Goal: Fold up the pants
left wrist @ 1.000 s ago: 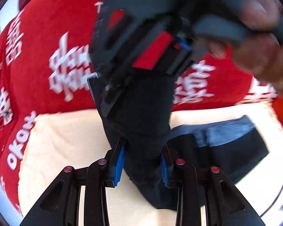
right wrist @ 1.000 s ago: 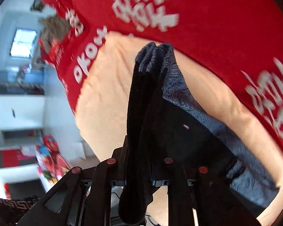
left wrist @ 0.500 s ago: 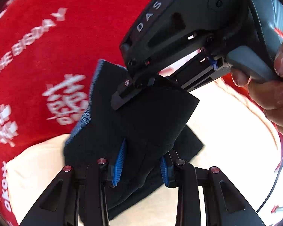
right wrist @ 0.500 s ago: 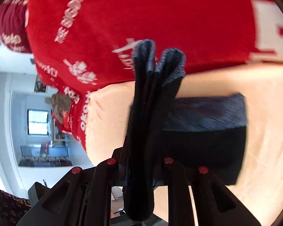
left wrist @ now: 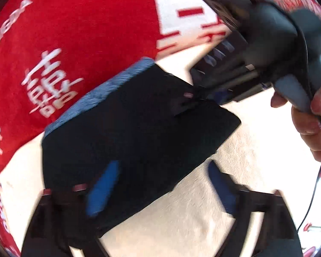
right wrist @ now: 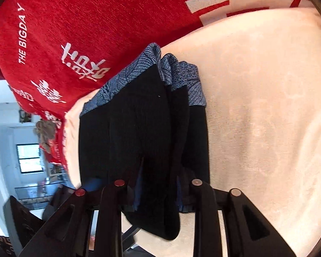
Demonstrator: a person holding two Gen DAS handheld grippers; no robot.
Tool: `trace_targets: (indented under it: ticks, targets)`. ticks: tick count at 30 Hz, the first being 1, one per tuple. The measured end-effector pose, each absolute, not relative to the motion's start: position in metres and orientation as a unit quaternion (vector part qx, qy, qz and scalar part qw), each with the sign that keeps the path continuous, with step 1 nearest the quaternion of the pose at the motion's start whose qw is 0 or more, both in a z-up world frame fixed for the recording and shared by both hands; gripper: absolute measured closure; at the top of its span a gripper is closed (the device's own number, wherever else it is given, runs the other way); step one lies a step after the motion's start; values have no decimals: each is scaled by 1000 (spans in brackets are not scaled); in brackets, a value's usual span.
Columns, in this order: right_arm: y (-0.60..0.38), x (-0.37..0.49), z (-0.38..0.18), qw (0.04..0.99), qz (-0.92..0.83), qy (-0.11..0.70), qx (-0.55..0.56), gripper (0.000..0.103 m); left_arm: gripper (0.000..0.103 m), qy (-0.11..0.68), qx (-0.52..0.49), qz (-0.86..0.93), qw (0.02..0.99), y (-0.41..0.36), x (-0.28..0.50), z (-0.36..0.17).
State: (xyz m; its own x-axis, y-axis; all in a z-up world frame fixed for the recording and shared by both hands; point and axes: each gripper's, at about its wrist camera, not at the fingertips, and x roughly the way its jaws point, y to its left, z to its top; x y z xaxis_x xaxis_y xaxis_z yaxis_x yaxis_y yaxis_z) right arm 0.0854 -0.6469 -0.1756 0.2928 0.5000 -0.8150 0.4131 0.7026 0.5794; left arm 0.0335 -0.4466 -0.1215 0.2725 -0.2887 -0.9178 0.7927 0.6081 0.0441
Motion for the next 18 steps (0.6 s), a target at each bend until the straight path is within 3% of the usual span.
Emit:
trace_targets:
  ticks: [1, 4, 13, 15, 16, 18]
  targets:
    - [-644, 85, -169, 710, 18, 602, 365, 65, 8, 491, 242, -357, 757, -437, 37, -113]
    - [-645, 68, -151, 723, -26, 620, 303, 30, 8, 525, 213, -334, 753, -416, 48, -103]
    - [-592, 52, -92, 796, -62, 572, 190, 29, 8, 590, 165, -221, 759, -354, 92, -110]
    - [-576, 63, -98, 796, -48, 578, 174, 37, 8, 595, 159, -204, 761, -343, 99, -113]
    - [-571, 68, -108, 788, -48, 590, 169, 48, 8, 599, 156, -198, 760, -339, 104, -117]
    - [-565, 74, -140, 761, -63, 627, 154, 50, 8, 607, 148, -188, 758, -330, 109, -122]
